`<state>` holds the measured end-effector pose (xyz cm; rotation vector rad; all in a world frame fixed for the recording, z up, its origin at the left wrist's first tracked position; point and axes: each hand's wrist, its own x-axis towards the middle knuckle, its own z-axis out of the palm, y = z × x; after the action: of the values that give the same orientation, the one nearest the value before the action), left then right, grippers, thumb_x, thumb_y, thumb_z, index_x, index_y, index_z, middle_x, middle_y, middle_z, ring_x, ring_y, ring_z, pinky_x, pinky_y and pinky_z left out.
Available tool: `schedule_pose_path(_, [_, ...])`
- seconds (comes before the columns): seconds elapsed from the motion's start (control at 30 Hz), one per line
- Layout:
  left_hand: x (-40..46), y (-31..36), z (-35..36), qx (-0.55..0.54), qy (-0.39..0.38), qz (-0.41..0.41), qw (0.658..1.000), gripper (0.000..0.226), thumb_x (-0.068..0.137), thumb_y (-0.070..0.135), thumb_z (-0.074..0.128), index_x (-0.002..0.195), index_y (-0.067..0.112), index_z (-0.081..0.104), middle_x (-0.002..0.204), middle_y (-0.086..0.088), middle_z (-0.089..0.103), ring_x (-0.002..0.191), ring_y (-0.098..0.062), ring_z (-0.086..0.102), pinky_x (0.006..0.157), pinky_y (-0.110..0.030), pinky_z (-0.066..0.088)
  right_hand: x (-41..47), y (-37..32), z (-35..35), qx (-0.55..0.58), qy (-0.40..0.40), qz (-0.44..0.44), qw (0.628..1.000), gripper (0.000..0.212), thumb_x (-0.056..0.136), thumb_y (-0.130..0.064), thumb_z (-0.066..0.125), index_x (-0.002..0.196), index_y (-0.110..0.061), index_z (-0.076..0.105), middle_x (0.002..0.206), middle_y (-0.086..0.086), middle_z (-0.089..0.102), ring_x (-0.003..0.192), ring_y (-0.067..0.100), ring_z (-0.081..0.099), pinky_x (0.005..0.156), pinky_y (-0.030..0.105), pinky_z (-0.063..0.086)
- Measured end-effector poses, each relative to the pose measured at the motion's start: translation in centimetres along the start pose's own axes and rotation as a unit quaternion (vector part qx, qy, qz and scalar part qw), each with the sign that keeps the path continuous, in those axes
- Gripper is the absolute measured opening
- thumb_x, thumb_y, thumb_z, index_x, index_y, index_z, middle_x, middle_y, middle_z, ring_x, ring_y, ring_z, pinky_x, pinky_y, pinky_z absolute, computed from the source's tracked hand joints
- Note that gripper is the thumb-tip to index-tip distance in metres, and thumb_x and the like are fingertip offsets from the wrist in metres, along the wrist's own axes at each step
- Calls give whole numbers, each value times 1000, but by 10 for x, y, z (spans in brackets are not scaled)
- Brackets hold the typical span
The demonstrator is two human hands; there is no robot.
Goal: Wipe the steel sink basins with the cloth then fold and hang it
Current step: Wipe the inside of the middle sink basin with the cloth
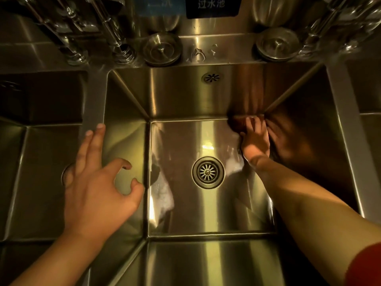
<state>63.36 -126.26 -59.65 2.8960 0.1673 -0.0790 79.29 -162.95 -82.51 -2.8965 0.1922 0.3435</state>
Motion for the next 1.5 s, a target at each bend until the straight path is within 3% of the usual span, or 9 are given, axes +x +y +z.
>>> schedule_pose_path(0.27, [-2, 8, -15, -10, -40, -16, 999, 26, 74, 44, 78, 95, 31, 70, 175, 8, 0, 162, -17, -4, 114, -64, 31, -91, -1, -3, -27, -10, -47, 998, 54, 96, -12, 46, 150, -14, 42, 152, 19, 43, 145, 47, 29, 117, 55, 32])
schedule_pose_path(0.4, [-1, 11, -17, -12, -36, -8, 999, 24, 76, 39, 78, 94, 25, 72, 175, 3, 3, 162, -22, 1, 113, -60, 32, -124, -34, -2, -31, -147, -11, 989, 57, 108, -19, 36, 162, -13, 19, 168, 11, 18, 155, 32, 14, 123, 48, 18])
schedule_pose_path(0.57, [0, 10, -15, -5, -34, -6, 999, 22, 78, 43, 72, 96, 32, 73, 175, 2, 3, 162, -21, -4, 115, -56, 31, -157, -132, -4, -32, -225, -35, 973, 48, 106, -11, 34, 155, -9, 31, 154, 17, 40, 143, 38, 38, 111, 54, 40])
schedule_pose_path(0.8, [-4, 5, -11, -27, -22, 9, 999, 27, 71, 47, 70, 93, 31, 71, 174, 2, 6, 162, -25, 1, 112, -58, 33, -215, -177, -15, 14, -309, -40, 950, 38, 99, -11, 57, 136, -7, 59, 140, 12, 60, 132, 30, 54, 114, 37, 39])
schedule_pose_path(1.03, [-6, 5, -14, -53, -5, 14, 998, 28, 75, 50, 58, 90, 30, 71, 174, 0, 11, 161, -25, 5, 110, -58, 35, -263, -187, -70, 173, -234, -3, 957, 41, 106, -6, 43, 145, 7, 45, 149, 27, 46, 137, 38, 48, 97, 25, 53])
schedule_pose_path(1.1, [-6, 4, -16, -62, -8, 17, 998, 35, 73, 51, 52, 93, 30, 72, 173, 0, 13, 161, -25, 5, 110, -60, 35, -279, -187, -96, 238, -200, 13, 950, 40, 105, -4, 44, 143, 7, 48, 146, 27, 50, 123, 23, 63, 96, 31, 55])
schedule_pose_path(1.23, [-8, 5, -21, -107, -27, 10, 994, 22, 74, 44, 63, 88, 28, 69, 173, 5, 9, 161, -22, 3, 113, -64, 35, -305, -192, -127, 330, -187, -9, 925, 26, 105, -20, 53, 126, -13, 65, 110, -9, 67, 85, -2, 64, 85, 29, 54])
schedule_pose_path(1.33, [-10, 3, -25, -129, -23, 19, 991, 27, 76, 44, 69, 97, 28, 72, 173, 3, 12, 161, -23, 3, 117, -60, 30, -329, -194, -158, 234, -78, -125, 961, 22, 99, -41, 56, 120, -34, 62, 104, -21, 66, 81, -1, 64, 73, 16, 51])
schedule_pose_path(1.5, [-16, -2, -38, -145, -46, 50, 987, 43, 81, 39, 71, 121, 25, 71, 164, -2, 39, 161, -27, 8, 118, -56, 24, -369, -192, -191, 120, -80, -142, 979, 48, 94, -39, 62, 138, -29, 45, 128, 1, 53, 110, 25, 57, 93, 42, 50])
